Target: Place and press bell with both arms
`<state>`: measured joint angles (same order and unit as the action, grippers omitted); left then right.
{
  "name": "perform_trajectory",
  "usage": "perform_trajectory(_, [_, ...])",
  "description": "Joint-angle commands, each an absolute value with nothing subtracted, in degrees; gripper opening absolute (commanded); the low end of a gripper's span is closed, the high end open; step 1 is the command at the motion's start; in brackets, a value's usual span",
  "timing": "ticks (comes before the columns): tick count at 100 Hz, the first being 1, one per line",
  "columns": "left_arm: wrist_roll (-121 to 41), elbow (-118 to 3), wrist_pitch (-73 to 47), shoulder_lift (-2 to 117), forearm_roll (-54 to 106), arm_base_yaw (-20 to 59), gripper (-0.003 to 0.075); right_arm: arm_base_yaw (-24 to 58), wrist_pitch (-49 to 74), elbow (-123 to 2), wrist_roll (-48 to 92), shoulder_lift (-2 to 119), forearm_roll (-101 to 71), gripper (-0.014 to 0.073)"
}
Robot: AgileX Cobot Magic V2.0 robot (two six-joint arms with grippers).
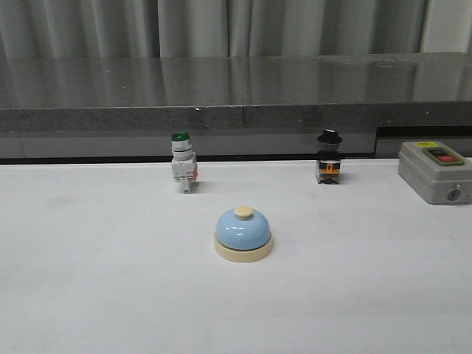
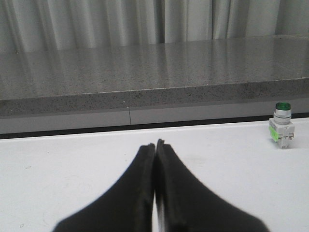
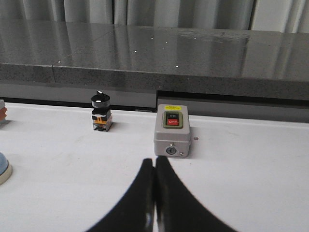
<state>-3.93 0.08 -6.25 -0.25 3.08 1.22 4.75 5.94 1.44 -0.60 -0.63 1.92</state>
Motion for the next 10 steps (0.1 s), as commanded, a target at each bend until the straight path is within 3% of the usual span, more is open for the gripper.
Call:
perform_trajectory(1, [-3.58,2.44,-1.75,-1.93,3.29,1.09,-0.0020,4.44,0.95,0.68,0.00,-1.49,1.92,-0.0060])
perform_trajectory(10, [-3.58,2.44,-1.75,-1.93,3.29,1.09,-0.0020,4.44,0.95,0.68,0.00,-1.49,1.92,-0.0060])
